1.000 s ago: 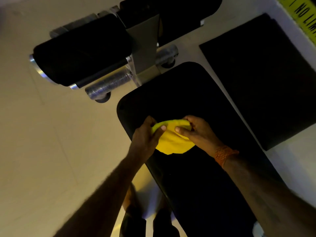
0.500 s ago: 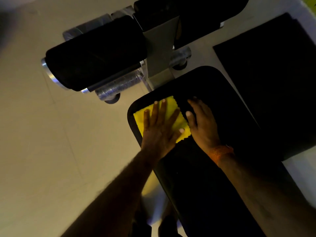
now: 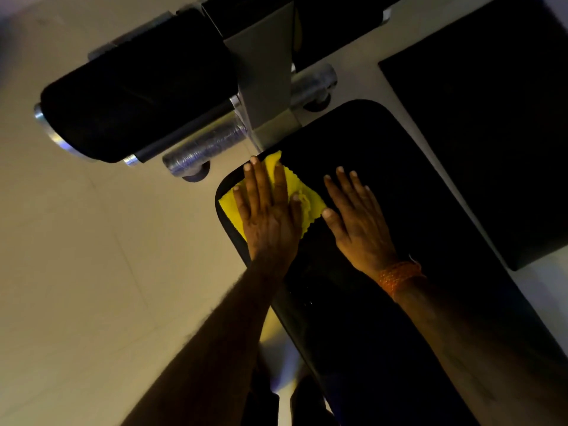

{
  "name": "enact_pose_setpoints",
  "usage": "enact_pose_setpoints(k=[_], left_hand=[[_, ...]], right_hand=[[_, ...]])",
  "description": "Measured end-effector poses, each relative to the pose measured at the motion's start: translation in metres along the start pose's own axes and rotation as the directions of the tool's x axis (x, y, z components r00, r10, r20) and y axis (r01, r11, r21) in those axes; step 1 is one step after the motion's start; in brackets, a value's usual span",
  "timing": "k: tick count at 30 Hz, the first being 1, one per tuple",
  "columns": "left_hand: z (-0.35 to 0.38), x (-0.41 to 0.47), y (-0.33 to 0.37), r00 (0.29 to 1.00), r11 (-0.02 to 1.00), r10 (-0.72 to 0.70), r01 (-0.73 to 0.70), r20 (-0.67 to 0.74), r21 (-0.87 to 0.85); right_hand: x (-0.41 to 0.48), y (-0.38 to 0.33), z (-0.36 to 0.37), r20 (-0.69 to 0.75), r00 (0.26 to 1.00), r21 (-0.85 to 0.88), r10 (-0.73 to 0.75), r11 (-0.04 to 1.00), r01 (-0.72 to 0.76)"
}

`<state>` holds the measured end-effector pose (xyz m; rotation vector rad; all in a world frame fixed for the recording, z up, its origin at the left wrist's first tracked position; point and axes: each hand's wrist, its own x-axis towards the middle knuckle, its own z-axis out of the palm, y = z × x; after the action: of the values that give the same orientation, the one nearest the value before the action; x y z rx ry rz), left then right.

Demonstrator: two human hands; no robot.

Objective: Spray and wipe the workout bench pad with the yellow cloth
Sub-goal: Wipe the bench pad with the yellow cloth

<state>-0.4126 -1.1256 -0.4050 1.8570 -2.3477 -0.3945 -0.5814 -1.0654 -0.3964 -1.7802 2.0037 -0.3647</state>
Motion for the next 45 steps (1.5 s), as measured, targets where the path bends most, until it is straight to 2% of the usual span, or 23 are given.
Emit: enact_pose_setpoints(k=[5,7,12,16,18,20,21,22,26,30,32,35,37,39,41,42,45], left_hand=[[0.001,-0.001,-0.020,0.959,0.954,0.273,-0.280,0.073,0.112],[-0.003,0.008,-0.030,0.952,0.949,0.294,-0.301,0.079,0.096],[-0.009,0.016,-0.033,0.979,0.979,0.200,-0.202,0.048,0.042],[-0.013,-0.001,-0.048,0.921,0.920,0.373,-0.383,0.116,0.085],[-0.018,0.017,-0.056,0.955,0.954,0.288,-0.293,0.076,0.067],[-0.022,0.033,-0.056,0.997,0.996,0.063,-0.060,0.039,-0.064],[-0.023,0.034,-0.055,0.999,0.993,0.005,-0.002,0.032,-0.117],[-0.022,0.029,-0.054,1.000,0.992,0.014,-0.011,0.017,-0.122],[-0.014,-0.011,-0.063,0.963,0.961,0.270,-0.269,0.010,-0.064],[-0.010,-0.031,-0.070,0.880,0.885,0.462,-0.466,0.108,0.014],[-0.011,-0.018,-0.071,0.879,0.881,0.466,-0.472,0.101,0.039],[-0.010,-0.019,-0.055,0.922,0.924,0.381,-0.382,0.071,0.000],[-0.002,-0.046,-0.040,0.866,0.870,0.491,-0.492,0.089,-0.015],[0.001,-0.074,-0.032,0.757,0.767,0.636,-0.642,0.150,-0.012],[-0.001,-0.071,-0.032,0.712,0.723,0.685,-0.691,0.157,-0.019],[-0.003,-0.060,-0.031,0.720,0.730,0.680,-0.682,0.141,-0.037],[-0.005,-0.043,-0.020,0.812,0.817,0.576,-0.568,0.097,-0.099]], right_hand=[[0.000,-0.003,0.003,0.019,1.000,-0.034,0.006,0.999,-0.005],[0.000,-0.001,0.003,0.033,0.999,-0.050,0.003,0.999,-0.001],[-0.001,0.000,0.006,0.027,1.000,-0.075,0.005,0.997,-0.003],[-0.002,-0.006,0.005,0.022,0.999,-0.080,0.024,0.997,-0.022],[-0.002,-0.007,0.006,0.016,0.999,-0.077,0.032,0.997,-0.031],[-0.002,-0.006,0.008,0.014,0.999,-0.084,0.041,0.996,-0.039],[-0.002,-0.006,0.010,0.014,0.999,-0.093,0.041,0.995,-0.040],[-0.004,-0.006,0.011,0.013,0.999,-0.110,0.037,0.993,-0.036],[-0.011,-0.009,0.012,0.042,0.999,-0.200,0.010,0.980,-0.002],[-0.017,-0.007,0.008,0.062,0.998,-0.209,0.014,0.978,-0.001],[-0.023,-0.006,0.008,0.050,0.999,-0.184,0.020,0.983,-0.010],[-0.042,-0.001,0.010,0.023,0.998,-0.145,0.062,0.988,-0.058],[-0.059,0.001,0.011,0.010,0.995,-0.139,0.098,0.986,-0.096],[-0.076,0.002,0.010,0.020,0.992,-0.146,0.125,0.982,-0.120],[-0.090,0.004,0.011,0.030,0.989,-0.156,0.142,0.978,-0.136],[-0.097,0.005,0.012,0.033,0.988,-0.164,0.150,0.976,-0.142],[-0.116,0.008,0.018,0.016,0.984,-0.171,0.179,0.970,-0.173]])
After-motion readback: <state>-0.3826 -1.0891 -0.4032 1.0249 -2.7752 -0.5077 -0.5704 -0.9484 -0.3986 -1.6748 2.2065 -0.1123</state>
